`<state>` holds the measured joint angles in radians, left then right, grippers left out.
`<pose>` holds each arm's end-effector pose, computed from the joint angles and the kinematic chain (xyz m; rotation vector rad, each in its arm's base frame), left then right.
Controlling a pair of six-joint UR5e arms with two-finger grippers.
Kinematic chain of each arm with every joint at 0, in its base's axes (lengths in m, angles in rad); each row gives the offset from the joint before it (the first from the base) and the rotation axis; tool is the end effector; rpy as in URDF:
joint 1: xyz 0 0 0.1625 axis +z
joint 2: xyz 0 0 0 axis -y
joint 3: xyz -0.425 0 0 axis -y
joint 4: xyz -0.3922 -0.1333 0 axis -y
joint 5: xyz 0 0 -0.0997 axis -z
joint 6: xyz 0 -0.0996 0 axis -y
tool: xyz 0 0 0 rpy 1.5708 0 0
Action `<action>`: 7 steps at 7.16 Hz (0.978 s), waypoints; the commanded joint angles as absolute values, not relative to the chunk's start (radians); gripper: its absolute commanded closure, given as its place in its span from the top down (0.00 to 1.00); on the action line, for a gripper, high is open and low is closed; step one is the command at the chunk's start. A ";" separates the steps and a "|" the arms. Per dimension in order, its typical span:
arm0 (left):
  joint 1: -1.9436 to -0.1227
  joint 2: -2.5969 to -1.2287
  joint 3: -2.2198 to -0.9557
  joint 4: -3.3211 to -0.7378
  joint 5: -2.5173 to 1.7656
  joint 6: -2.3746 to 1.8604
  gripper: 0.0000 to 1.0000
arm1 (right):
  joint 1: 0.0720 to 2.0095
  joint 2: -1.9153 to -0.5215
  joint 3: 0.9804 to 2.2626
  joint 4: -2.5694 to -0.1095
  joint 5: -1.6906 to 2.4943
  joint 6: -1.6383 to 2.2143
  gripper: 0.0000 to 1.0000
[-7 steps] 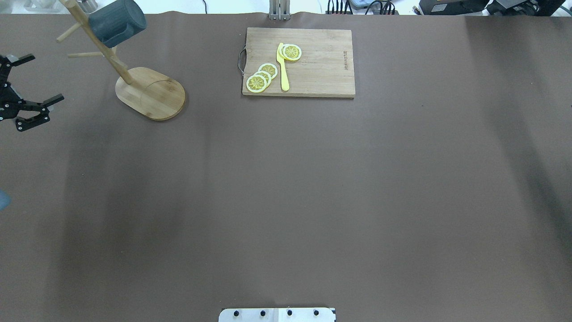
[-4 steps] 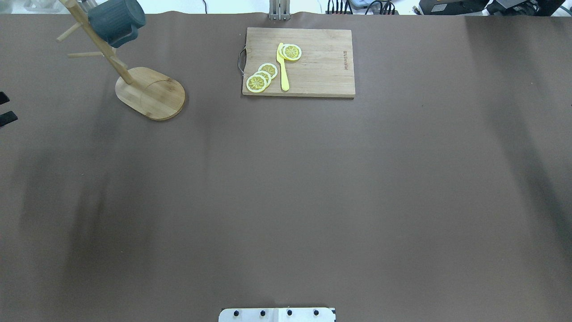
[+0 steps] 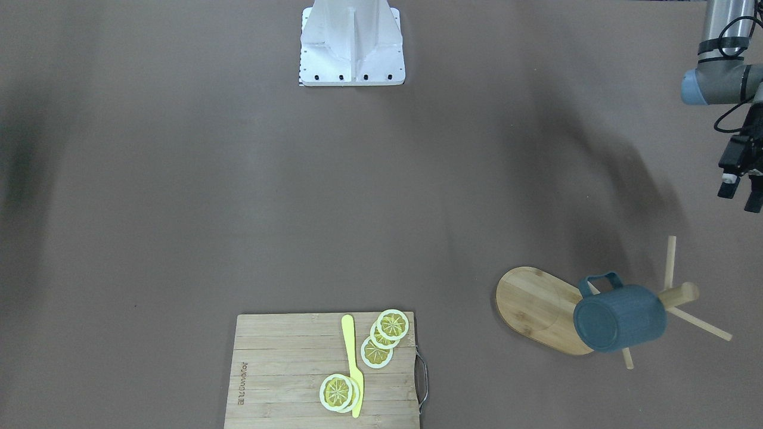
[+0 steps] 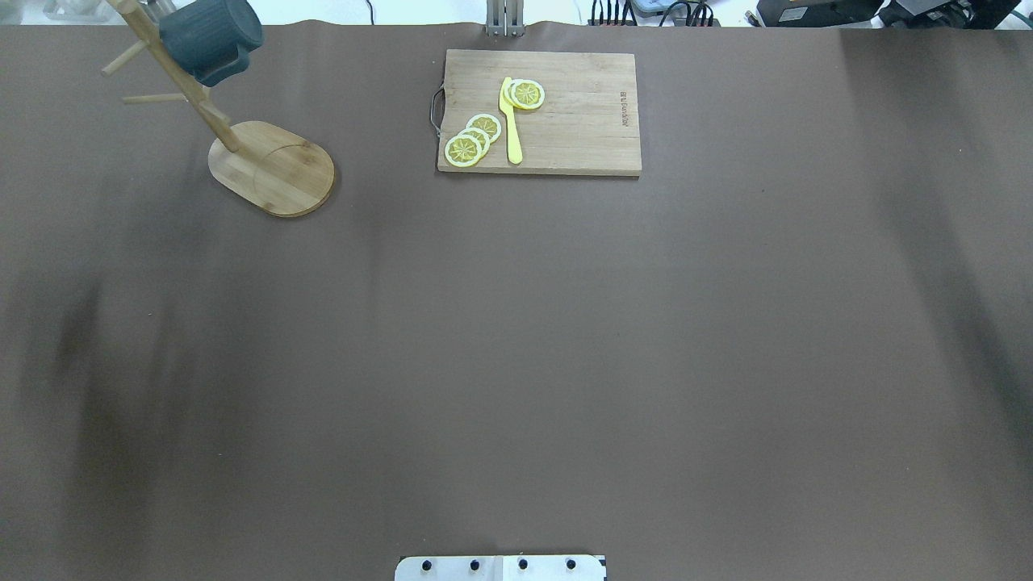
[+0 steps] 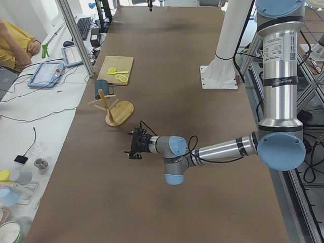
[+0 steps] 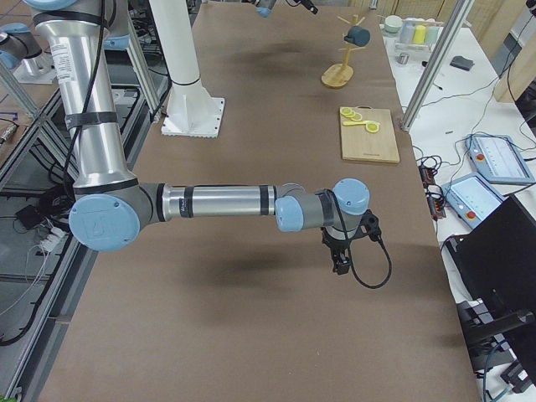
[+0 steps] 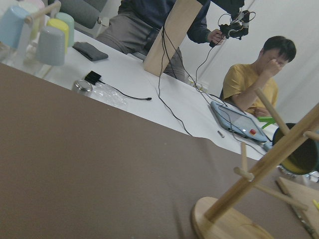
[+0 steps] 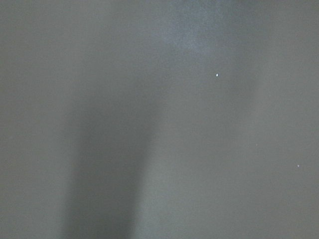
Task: Hang cup on storage rack
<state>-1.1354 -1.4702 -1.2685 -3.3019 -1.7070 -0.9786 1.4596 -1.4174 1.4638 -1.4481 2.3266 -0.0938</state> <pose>0.0761 -0.4475 0.6660 0.9393 0.9554 -0.3698 0.0016 -0.5709 0.6190 0.1548 -0.7574 -0.2586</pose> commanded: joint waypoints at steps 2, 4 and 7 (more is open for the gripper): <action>-1.209 -1.468 -1.340 -2.878 -1.730 -0.523 0.97 | 1.505 -1.413 1.473 -1.448 2.307 -0.097 1.00; -1.283 -1.495 -1.484 -2.478 -1.971 -0.514 0.97 | 1.537 -1.411 1.483 -1.459 2.310 -0.094 1.00; -1.351 -1.514 -1.635 -2.107 -2.346 -0.511 0.97 | 1.552 -1.384 1.485 -1.573 2.310 -0.094 1.00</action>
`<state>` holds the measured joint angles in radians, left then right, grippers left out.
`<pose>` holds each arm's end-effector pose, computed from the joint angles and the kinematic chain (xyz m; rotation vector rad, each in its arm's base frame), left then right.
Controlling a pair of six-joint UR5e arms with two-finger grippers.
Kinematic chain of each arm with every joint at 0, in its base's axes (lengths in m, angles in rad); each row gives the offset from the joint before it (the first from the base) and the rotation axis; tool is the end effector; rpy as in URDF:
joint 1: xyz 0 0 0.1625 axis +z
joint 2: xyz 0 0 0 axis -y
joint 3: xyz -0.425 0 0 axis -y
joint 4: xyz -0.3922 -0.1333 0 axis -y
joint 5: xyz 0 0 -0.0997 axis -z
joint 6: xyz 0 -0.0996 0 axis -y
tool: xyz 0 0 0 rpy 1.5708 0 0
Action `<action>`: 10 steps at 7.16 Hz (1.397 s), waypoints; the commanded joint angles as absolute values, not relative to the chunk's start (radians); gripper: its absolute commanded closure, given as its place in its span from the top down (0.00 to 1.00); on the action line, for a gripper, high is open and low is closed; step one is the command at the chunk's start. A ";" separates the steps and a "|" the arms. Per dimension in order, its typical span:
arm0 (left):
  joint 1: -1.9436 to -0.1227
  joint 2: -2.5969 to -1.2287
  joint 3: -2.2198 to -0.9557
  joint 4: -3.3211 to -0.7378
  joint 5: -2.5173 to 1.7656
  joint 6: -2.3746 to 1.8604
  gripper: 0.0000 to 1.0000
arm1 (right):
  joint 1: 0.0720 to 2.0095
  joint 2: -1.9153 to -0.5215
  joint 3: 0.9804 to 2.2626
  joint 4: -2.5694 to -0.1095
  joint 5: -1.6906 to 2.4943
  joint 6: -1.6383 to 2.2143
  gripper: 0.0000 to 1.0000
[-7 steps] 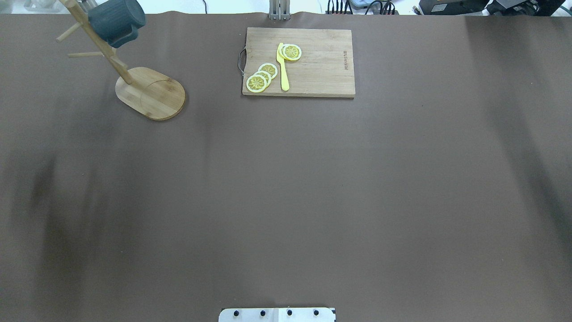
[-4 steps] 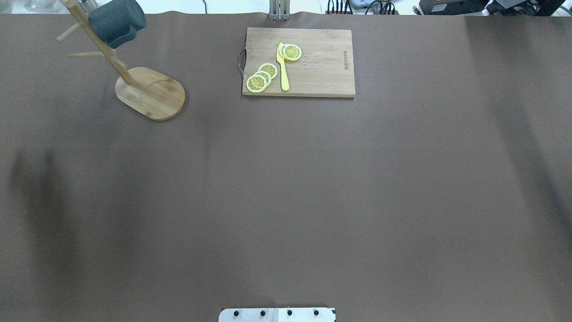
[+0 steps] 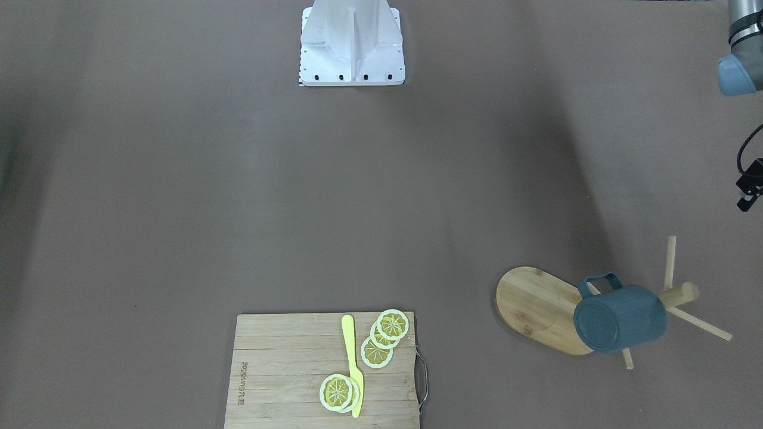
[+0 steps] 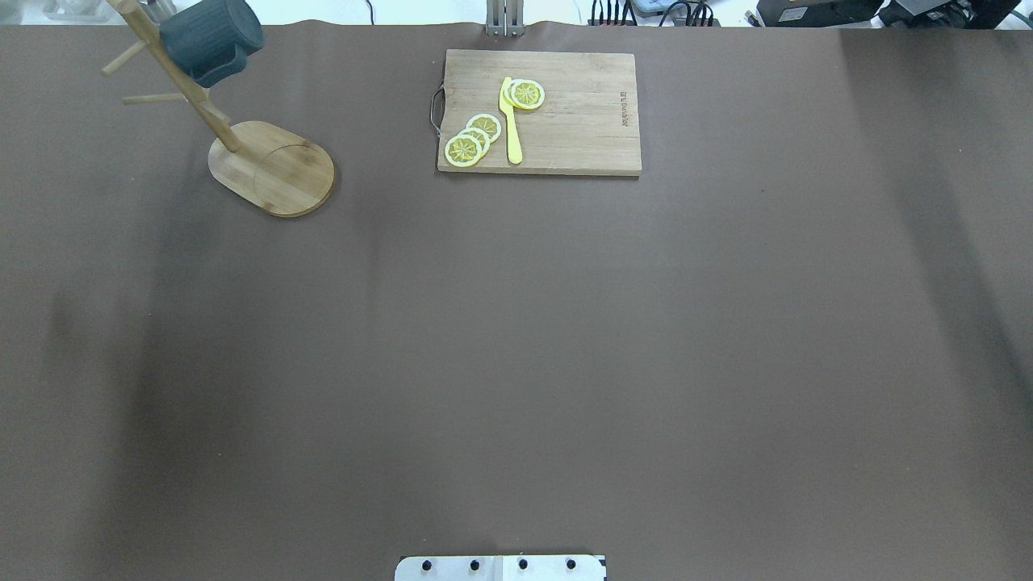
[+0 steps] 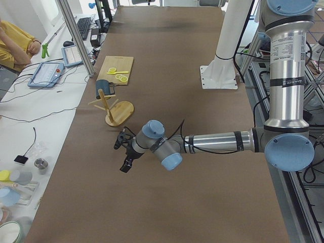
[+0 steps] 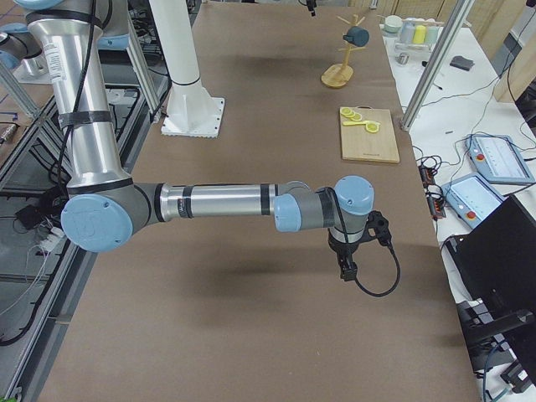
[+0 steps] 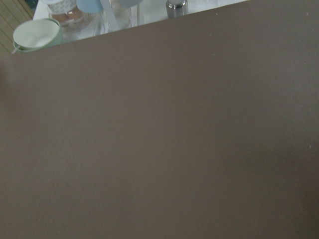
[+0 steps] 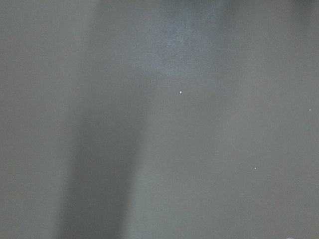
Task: Hang cup on storage rack
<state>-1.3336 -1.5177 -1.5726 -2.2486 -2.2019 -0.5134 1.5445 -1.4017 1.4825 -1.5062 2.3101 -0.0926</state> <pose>0.0443 -0.5006 0.6137 0.3390 0.7882 -0.0614 0.0511 -0.5733 0.6082 0.1633 -0.7338 -0.1670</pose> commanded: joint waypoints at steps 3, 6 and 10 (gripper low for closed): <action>-1.324 -1.435 -1.733 -1.993 -2.454 -0.494 0.97 | 1.555 -1.394 1.488 -1.600 2.295 -0.094 1.00; -1.334 -1.419 -1.729 -1.939 -2.355 -0.263 0.97 | 1.555 -1.391 1.488 -1.600 2.290 -0.094 1.00; -1.336 -1.405 -1.743 -1.936 -2.316 -0.255 0.97 | 1.560 -1.400 1.494 -1.600 2.301 -0.095 1.00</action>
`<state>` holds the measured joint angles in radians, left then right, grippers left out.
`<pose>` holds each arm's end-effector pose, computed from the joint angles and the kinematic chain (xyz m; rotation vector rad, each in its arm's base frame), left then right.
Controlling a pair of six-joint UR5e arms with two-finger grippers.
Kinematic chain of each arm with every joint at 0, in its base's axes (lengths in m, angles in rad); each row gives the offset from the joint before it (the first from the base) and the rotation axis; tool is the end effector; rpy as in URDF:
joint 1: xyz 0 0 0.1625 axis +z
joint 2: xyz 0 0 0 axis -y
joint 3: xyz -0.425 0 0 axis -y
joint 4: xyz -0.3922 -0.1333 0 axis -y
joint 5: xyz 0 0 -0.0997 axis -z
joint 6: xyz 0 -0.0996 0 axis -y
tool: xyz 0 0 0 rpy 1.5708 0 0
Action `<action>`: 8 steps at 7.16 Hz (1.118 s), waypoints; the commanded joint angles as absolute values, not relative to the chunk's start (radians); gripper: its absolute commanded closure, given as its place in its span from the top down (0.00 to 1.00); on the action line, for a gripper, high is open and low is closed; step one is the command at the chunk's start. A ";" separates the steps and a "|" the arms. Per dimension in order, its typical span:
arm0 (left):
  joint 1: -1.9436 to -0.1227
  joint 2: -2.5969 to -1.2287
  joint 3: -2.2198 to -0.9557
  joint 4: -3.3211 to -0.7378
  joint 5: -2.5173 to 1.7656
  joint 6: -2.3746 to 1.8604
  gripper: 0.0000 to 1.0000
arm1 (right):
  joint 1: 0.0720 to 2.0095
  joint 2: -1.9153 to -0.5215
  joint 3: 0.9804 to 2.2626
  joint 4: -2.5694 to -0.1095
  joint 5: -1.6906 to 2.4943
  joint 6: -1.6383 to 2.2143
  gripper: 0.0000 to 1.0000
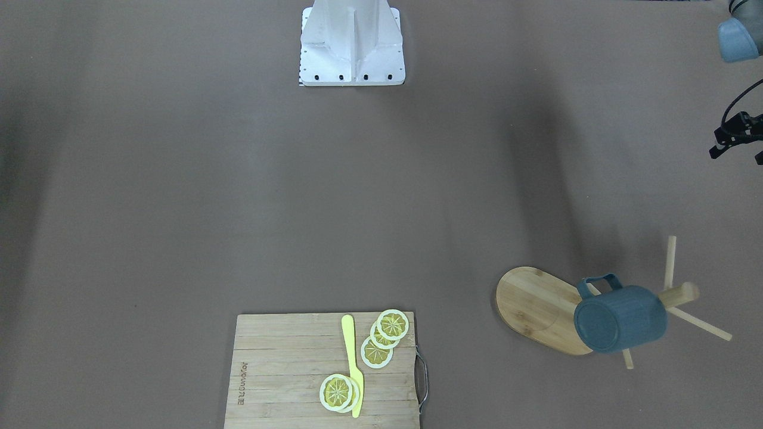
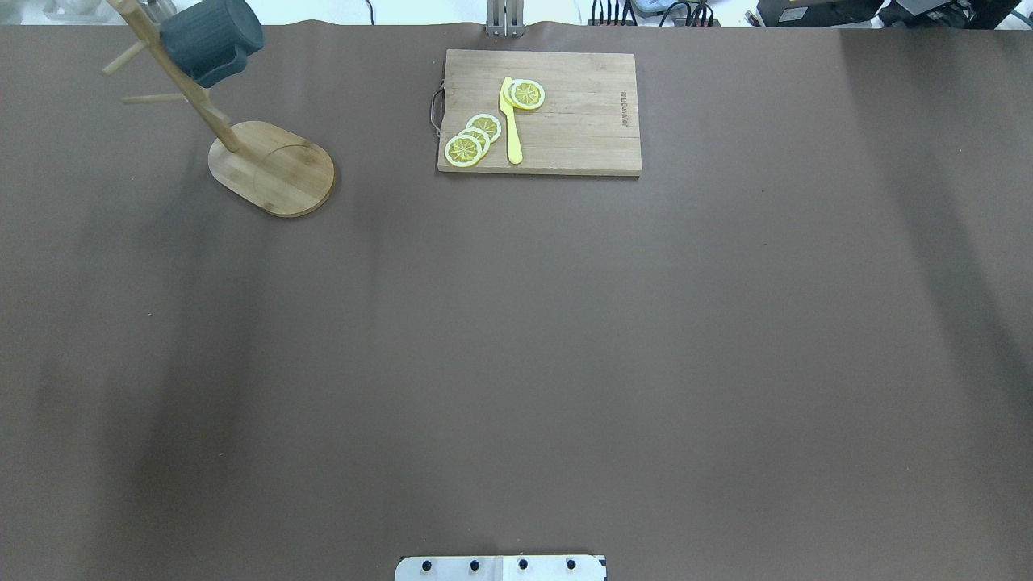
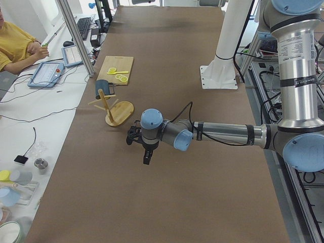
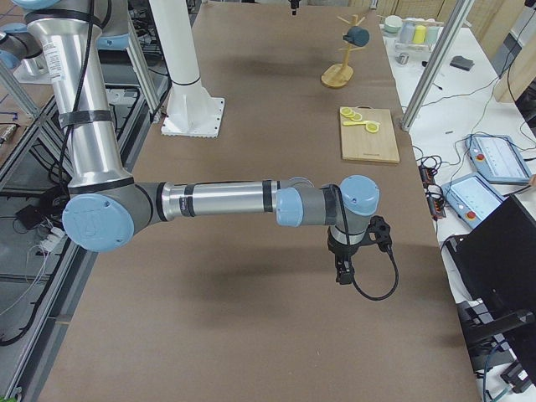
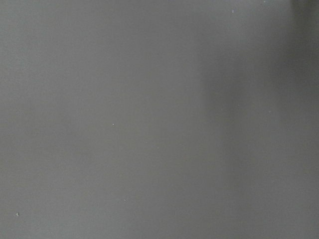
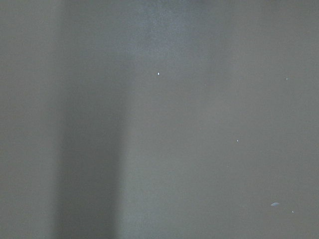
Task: Hang cup on storage rack
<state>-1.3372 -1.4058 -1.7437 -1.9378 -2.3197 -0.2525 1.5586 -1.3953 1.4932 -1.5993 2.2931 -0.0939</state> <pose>0.0386 -0.4450 0.6100 0.1685 0.8040 0.1225 0.0605 -0.5699 0.6103 0.0959 -0.7192 -0.1265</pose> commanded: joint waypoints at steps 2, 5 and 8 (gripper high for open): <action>-1.333 -1.410 -1.744 -1.937 -2.312 -0.271 0.97 | 1.559 -1.413 1.505 -1.598 2.292 -0.103 1.00; -1.333 -1.420 -1.738 -1.945 -2.312 -0.270 0.98 | 1.552 -1.431 1.500 -1.627 2.307 -0.106 1.00; -1.331 -1.446 -1.717 -1.945 -2.313 -0.273 0.98 | 1.534 -1.416 1.514 -1.663 2.341 -0.091 1.00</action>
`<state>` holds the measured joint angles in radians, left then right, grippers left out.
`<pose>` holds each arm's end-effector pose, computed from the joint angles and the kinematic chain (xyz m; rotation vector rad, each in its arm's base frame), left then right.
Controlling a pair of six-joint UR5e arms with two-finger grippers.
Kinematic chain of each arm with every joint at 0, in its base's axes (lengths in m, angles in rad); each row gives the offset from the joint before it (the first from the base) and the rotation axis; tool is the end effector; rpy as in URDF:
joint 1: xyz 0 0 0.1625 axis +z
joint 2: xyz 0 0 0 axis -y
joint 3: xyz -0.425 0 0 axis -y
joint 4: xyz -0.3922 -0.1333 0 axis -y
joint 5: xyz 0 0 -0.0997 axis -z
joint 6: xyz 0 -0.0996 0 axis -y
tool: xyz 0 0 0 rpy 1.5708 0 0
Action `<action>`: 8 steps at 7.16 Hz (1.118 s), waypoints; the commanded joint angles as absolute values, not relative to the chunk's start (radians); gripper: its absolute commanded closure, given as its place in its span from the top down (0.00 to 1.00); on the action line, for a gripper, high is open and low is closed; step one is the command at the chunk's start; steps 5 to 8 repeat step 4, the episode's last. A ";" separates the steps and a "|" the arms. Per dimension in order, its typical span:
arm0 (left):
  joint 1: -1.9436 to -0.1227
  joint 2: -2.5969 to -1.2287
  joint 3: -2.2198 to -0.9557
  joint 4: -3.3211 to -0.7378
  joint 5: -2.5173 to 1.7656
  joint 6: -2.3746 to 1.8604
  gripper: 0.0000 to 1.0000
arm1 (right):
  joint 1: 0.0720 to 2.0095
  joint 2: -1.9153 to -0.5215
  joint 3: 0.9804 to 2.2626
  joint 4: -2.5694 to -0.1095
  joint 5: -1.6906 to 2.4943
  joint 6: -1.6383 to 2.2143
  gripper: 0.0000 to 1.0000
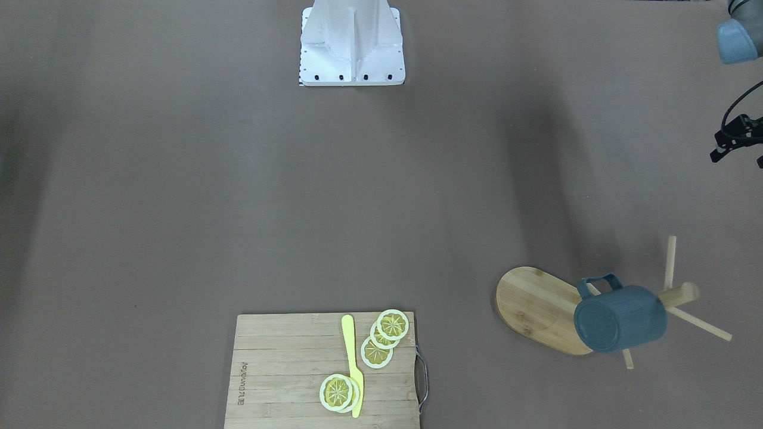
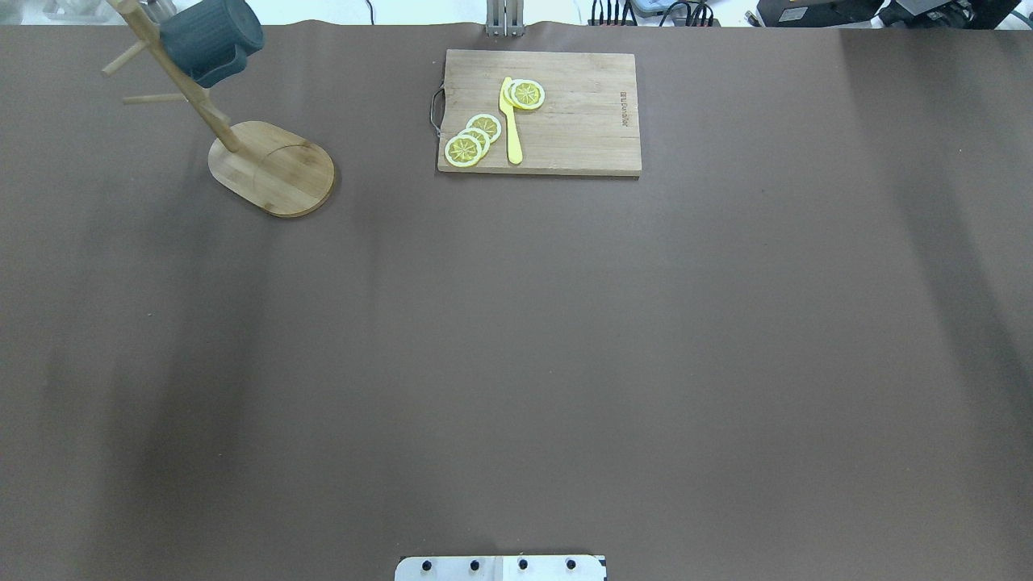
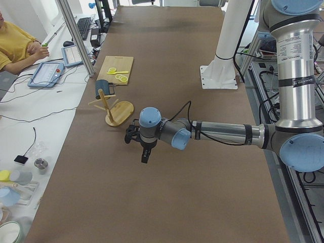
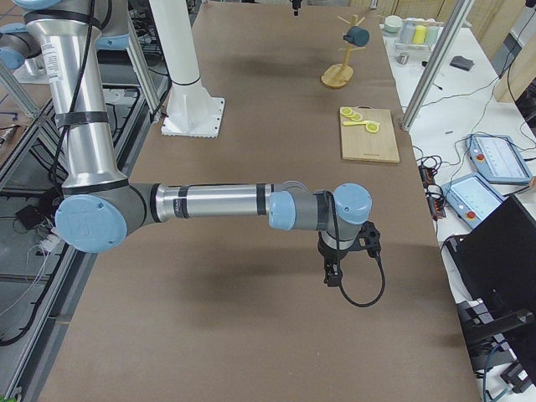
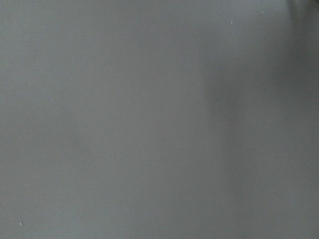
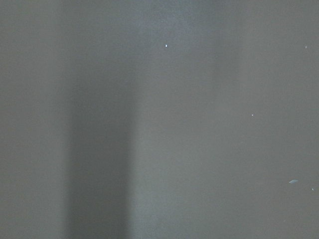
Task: Hang cup on storage rack
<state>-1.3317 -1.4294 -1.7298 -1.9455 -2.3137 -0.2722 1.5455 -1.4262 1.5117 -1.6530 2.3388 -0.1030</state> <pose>0.0431 -0.4552 0.6060 0.1764 0.8036 0.1145 0.0501 -0.5534 0.6209 0.0330 -0.7678 -0.1232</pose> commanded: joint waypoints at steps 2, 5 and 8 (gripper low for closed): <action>-1.330 -1.466 -1.715 -1.945 -2.313 -0.275 0.98 | 1.516 -1.370 1.514 -1.718 2.313 0.031 1.00; -1.331 -1.465 -1.726 -1.947 -2.316 -0.275 0.98 | 1.506 -1.361 1.511 -1.732 2.321 0.051 1.00; -1.331 -1.465 -1.726 -1.947 -2.316 -0.275 0.98 | 1.506 -1.361 1.511 -1.732 2.321 0.051 1.00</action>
